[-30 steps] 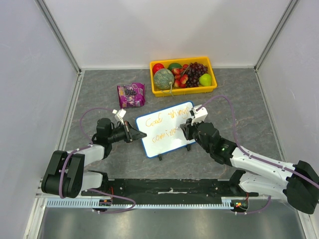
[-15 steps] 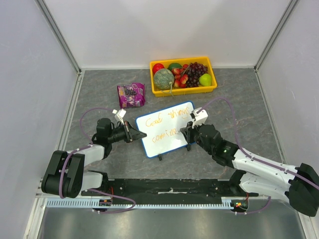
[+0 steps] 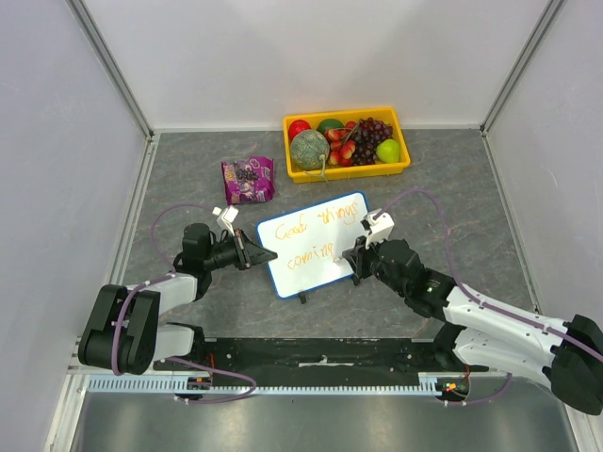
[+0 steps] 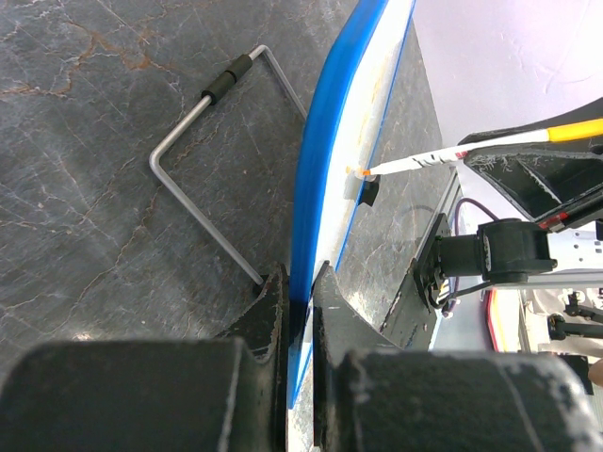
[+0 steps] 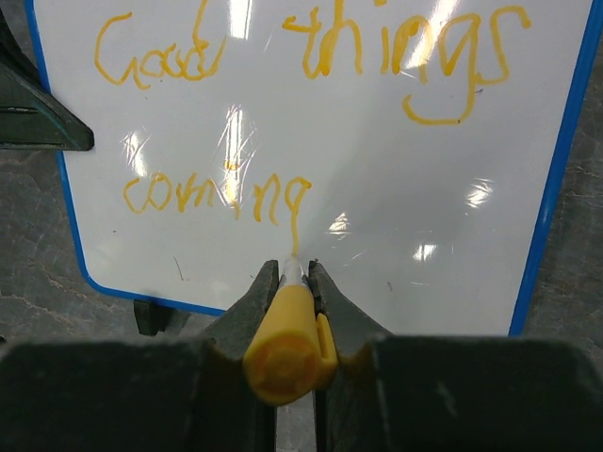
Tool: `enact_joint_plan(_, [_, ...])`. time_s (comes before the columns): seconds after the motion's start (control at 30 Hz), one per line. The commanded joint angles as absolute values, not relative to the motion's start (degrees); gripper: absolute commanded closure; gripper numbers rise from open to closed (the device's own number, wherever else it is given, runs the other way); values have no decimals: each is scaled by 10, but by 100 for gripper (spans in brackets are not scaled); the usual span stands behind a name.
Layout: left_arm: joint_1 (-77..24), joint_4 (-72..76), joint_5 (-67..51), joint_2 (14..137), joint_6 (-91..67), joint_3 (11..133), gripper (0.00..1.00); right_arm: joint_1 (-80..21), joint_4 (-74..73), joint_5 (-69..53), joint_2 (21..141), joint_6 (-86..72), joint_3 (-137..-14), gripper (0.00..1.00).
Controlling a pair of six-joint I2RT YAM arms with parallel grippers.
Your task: Write a sentence on the whiteboard
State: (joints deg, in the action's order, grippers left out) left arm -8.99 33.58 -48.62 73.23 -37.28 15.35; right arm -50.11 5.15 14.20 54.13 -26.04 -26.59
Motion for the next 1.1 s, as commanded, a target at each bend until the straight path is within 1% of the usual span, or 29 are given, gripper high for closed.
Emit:
enact_joint_plan(0.0, [-82, 282, -395, 742, -352, 142, 98, -501, 49, 127, 547, -268, -250, 100])
enact_joint_plan(0.2, [-82, 283, -395, 743, -352, 142, 98, -501, 91, 109, 577, -283, -261, 100])
enact_joint_plan(0.37, [-83, 282, -395, 742, -352, 142, 98, -501, 105, 133, 577, -299, -275, 100])
enact_joint_plan(0.73, [-83, 281, -395, 744, -352, 144, 98, -487, 106, 71, 422, -332, -293, 100])
enact_joint_plan(0.9, [-82, 282, -399, 741, -350, 146, 98, -483, 75, 67, 396, -335, -300, 100])
enact_joint_plan(0.93, [-82, 282, -401, 740, -350, 146, 97, -482, 70, 66, 392, -337, -298, 100])
enact_joint_plan(0.97, [-82, 282, -403, 738, -349, 146, 92, -482, 67, 65, 388, -339, -296, 100])
enact_joint_plan(1.07, [-83, 282, -404, 727, -348, 143, 73, -481, 54, 67, 373, -347, -290, 100])
